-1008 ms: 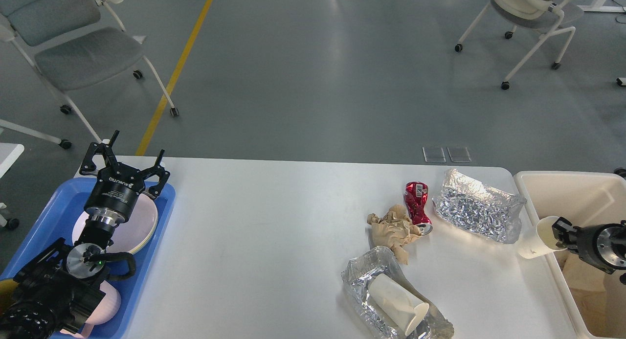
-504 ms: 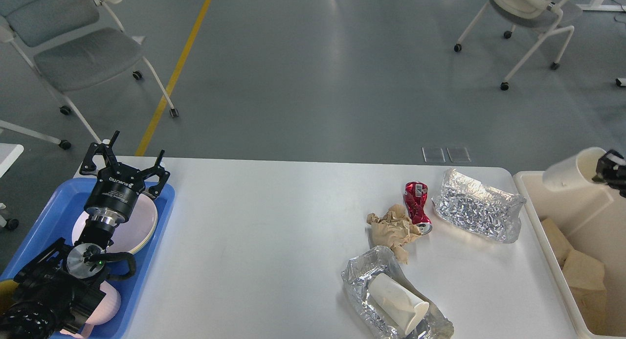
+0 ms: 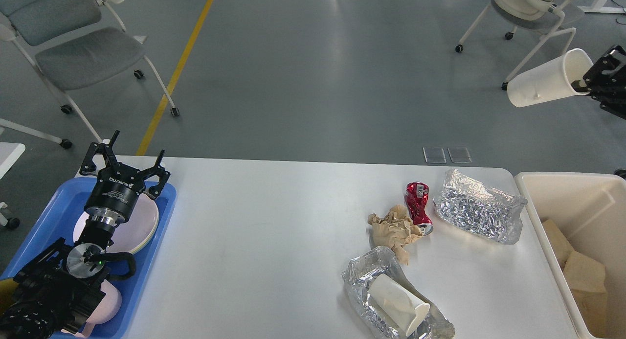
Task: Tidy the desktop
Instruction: 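Lift the paper cup with the right gripper and drop it into the bin, then reach the right gripper to the crumpled foil and grasp it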
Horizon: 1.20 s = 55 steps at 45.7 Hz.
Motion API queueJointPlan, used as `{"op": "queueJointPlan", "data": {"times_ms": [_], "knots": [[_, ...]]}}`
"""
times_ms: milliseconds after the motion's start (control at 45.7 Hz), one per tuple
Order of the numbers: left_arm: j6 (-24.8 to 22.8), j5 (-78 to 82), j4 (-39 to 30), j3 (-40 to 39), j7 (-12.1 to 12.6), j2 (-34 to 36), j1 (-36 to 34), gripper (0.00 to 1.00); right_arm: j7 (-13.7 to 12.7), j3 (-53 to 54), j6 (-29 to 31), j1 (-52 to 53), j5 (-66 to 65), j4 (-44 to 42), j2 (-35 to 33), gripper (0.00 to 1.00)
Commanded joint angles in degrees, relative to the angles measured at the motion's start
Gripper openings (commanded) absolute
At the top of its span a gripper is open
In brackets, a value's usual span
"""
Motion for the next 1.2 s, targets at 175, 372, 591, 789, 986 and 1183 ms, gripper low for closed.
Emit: {"op": "queueJointPlan", "data": {"times_ms": [175, 372, 591, 789, 986, 1183], "knots": [[0.0, 0.0, 0.0, 0.0, 0.0, 0.0, 0.0, 0.96, 0.1, 1.8, -10.8, -34.6, 0.6, -18.9, 2.2, 0.21], [0.0, 0.0, 0.0, 0.0, 0.0, 0.0, 0.0, 0.96, 0.1, 9.1, -12.9, -45.3, 1.2, -21.7, 5.2, 1.00], [0.0, 0.0, 0.0, 0.0, 0.0, 0.0, 0.0, 0.96, 0.1, 10.1, -12.7, -47.3, 1.2, -21.8, 7.2, 1.00], [0.0, 0.0, 0.0, 0.0, 0.0, 0.0, 0.0, 0.96, 0.1, 9.8, -12.4, -41.0, 1.2, -21.0, 9.1, 1.00], [0.0, 0.0, 0.0, 0.0, 0.0, 0.0, 0.0, 0.96, 0.0, 0.8, -9.4, -26.6, 1.1, -17.6, 19.1, 1.00], [0.0, 0.0, 0.0, 0.0, 0.0, 0.0, 0.0, 0.96, 0.0, -8.5, -2.2, -11.3, 1.2, -9.0, 29.1, 1.00]]}}
